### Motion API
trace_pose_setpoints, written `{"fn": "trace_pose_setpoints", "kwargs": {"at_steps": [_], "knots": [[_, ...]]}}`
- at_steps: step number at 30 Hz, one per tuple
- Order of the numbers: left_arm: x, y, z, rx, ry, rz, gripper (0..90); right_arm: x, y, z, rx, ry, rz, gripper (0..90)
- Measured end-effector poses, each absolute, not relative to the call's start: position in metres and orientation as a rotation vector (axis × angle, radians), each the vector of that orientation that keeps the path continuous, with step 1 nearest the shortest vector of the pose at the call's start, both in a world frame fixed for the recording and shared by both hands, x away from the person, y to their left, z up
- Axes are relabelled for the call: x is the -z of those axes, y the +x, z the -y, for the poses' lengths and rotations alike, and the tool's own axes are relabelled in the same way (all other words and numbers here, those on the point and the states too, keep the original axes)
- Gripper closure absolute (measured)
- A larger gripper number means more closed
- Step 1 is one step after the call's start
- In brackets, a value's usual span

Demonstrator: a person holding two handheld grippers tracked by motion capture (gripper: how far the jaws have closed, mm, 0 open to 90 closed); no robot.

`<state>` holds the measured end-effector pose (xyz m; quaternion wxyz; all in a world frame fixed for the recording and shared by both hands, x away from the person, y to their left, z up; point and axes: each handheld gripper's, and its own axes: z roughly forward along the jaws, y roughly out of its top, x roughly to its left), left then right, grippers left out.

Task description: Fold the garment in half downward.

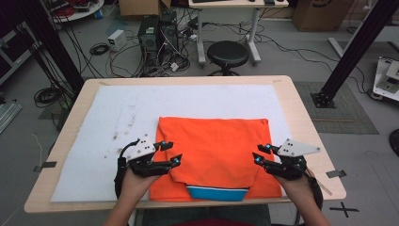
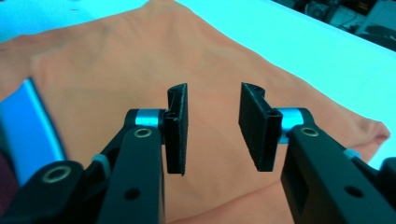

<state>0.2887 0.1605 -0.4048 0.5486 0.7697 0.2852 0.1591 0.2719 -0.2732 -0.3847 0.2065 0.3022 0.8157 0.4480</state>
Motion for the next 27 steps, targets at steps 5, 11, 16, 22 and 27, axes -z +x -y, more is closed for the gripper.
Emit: {"fn": "trace_pose_setpoints", "kwargs": {"at_steps": [5, 11, 16, 22, 27], "knots": [[0.41, 0.305, -0.167, -0.373, 1.82, -0.726, 34.0, 0.387, 0.287, 0.28, -1.232, 0.903, -2.263, 57.3], [0.412, 0.318, -0.169, -0.379, 1.82, -0.77, 30.5, 0.389, 0.3, 0.286, -1.215, 0.95, -2.242, 53.0], [0.41, 0.325, -0.17, -0.393, 1.813, -0.781, 29.2, 0.388, 0.309, 0.289, -1.215, 0.974, -2.223, 48.5], [0.407, 0.335, -0.172, -0.412, 1.791, -0.803, 27.1, 0.388, 0.32, 0.293, -1.206, 1.015, -2.201, 43.5], [0.409, 0.346, -0.174, -0.416, 1.803, -0.837, 25.1, 0.39, 0.33, 0.298, -1.195, 1.046, -2.199, 39.5]]}}
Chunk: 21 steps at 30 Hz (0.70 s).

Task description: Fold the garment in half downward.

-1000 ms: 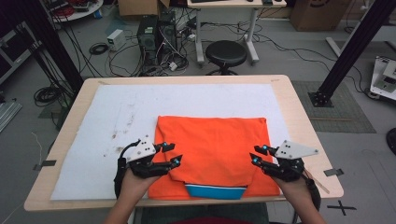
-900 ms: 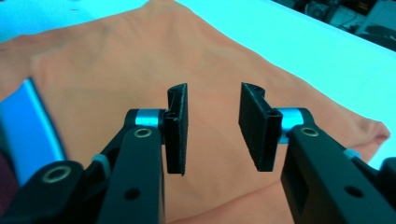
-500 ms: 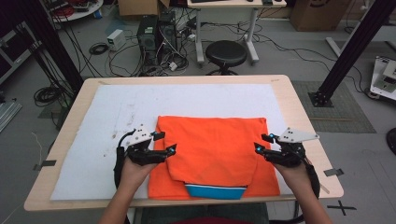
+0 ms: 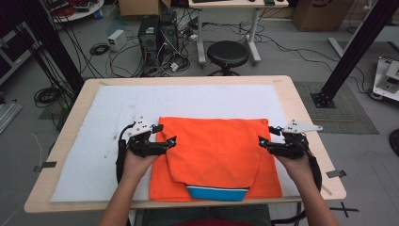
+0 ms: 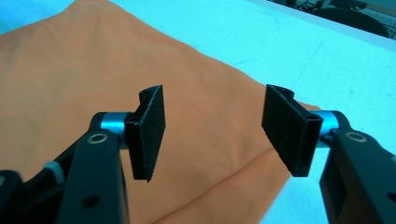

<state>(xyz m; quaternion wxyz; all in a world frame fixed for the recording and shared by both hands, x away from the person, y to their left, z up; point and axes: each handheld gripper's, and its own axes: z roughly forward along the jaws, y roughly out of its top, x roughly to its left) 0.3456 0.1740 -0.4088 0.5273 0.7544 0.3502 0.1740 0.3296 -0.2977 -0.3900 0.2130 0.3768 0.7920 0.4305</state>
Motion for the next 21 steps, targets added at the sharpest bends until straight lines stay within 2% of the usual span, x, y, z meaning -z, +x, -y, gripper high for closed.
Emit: {"fn": "trace_pose_setpoints", "kwargs": {"at_steps": [9, 14, 18, 21], "knots": [[0.41, 0.37, -0.179, -0.441, 1.798, -0.904, 23.1, 0.392, 0.351, 0.301, -1.172, 1.083, -2.194, 31.7], [0.418, 0.393, -0.18, -0.411, 1.846, -0.984, 21.6, 0.398, 0.372, 0.303, -1.12, 1.16, -2.2, 29.1], [0.429, 0.41, -0.182, -0.409, 1.828, -1.046, 21.6, 0.406, 0.39, 0.306, -1.074, 1.217, -2.206, 29.1], [0.436, 0.422, -0.182, -0.387, 1.875, -1.094, 21.6, 0.413, 0.404, 0.309, -1.022, 1.263, -2.205, 29.1]]}}
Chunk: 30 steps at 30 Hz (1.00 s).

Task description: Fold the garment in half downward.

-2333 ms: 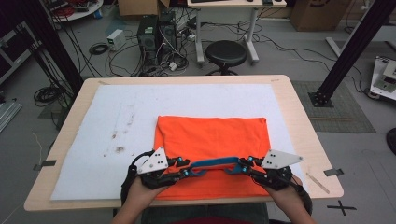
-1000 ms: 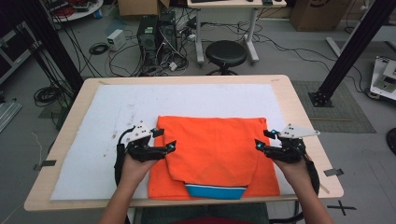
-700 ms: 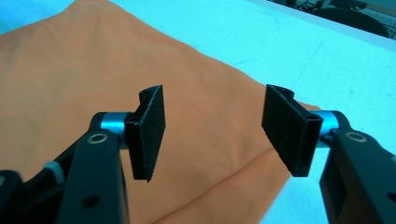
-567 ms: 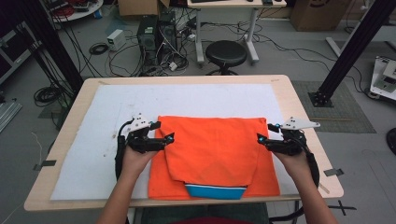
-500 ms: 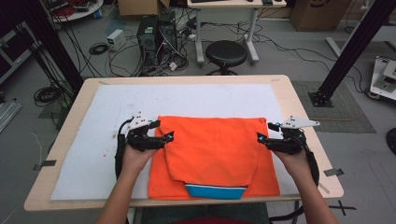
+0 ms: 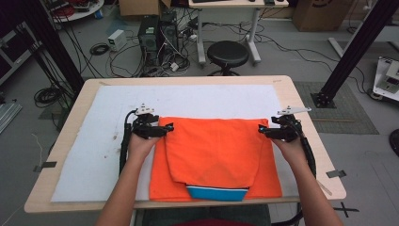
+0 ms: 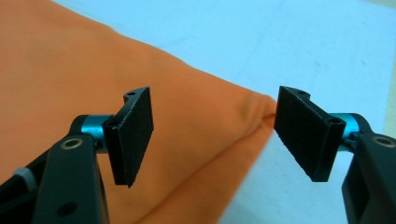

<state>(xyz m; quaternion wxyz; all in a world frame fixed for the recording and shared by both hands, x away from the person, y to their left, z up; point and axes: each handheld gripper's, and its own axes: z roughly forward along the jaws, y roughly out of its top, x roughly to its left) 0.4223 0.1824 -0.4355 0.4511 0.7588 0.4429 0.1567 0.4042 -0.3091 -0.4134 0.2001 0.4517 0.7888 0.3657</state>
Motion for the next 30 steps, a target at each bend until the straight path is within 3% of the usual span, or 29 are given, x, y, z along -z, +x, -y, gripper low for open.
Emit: {"fn": "trace_pose_setpoints", "kwargs": {"at_steps": [7, 12, 17, 21, 22, 25, 30], "knots": [[0.443, 0.436, -0.188, -0.415, 1.882, -1.16, 21.6, 0.43, 0.428, 0.316, -0.979, 1.357, -2.204, 30.3], [0.454, 0.443, -0.191, -0.418, 1.903, -1.245, 23.2, 0.442, 0.439, 0.317, -0.9, 1.384, -2.235, 36.3], [0.451, 0.449, -0.187, -0.454, 1.969, -1.247, 31.4, 0.445, 0.441, 0.318, -0.967, 1.408, -2.286, 56.5], [0.449, 0.452, -0.182, -0.456, 2.011, -1.199, 49.9, 0.444, 0.441, 0.317, -1.003, 1.391, -2.321, 74.7], [0.449, 0.452, -0.181, -0.447, 2.011, -1.183, 60.5, 0.443, 0.441, 0.316, -0.996, 1.38, -2.327, 77.1], [0.449, 0.45, -0.179, -0.435, 2.019, -1.148, 77.2, 0.44, 0.441, 0.312, -0.953, 1.344, -2.328, 80.6], [0.446, 0.448, -0.178, -0.448, 2.018, -1.141, 81.1, 0.437, 0.444, 0.311, -0.921, 1.323, -2.312, 81.9]]}}
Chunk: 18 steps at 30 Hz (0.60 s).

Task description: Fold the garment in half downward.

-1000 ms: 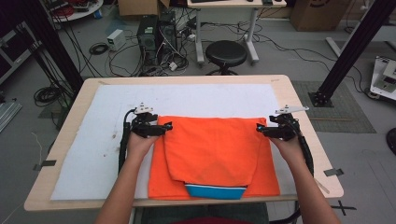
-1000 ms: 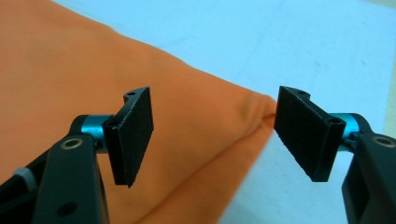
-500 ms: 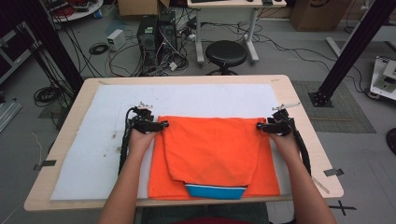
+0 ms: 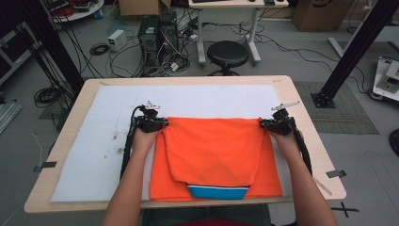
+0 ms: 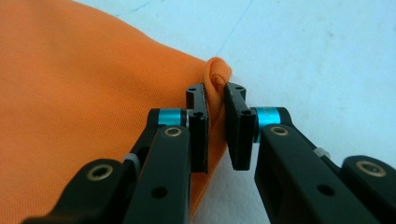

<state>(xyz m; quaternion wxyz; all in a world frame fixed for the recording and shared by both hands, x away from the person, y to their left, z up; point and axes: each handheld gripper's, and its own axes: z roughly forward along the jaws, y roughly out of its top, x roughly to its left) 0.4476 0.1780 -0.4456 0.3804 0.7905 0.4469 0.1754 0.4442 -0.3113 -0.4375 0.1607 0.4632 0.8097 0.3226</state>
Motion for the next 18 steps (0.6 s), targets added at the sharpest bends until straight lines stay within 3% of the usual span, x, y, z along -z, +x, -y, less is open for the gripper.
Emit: {"fn": "trace_pose_setpoints", "kwargs": {"at_steps": [14, 16, 18], "knots": [[0.435, 0.459, -0.172, -0.511, 2.0, -1.126, 81.5, 0.424, 0.463, 0.311, -0.883, 1.295, -2.272, 81.8], [0.432, 0.458, -0.17, -0.548, 1.984, -1.124, 76.6, 0.424, 0.463, 0.312, -0.886, 1.306, -2.27, 81.1], [0.429, 0.457, -0.171, -0.55, 1.957, -1.131, 67.5, 0.424, 0.462, 0.312, -0.893, 1.31, -2.257, 73.1]]}}
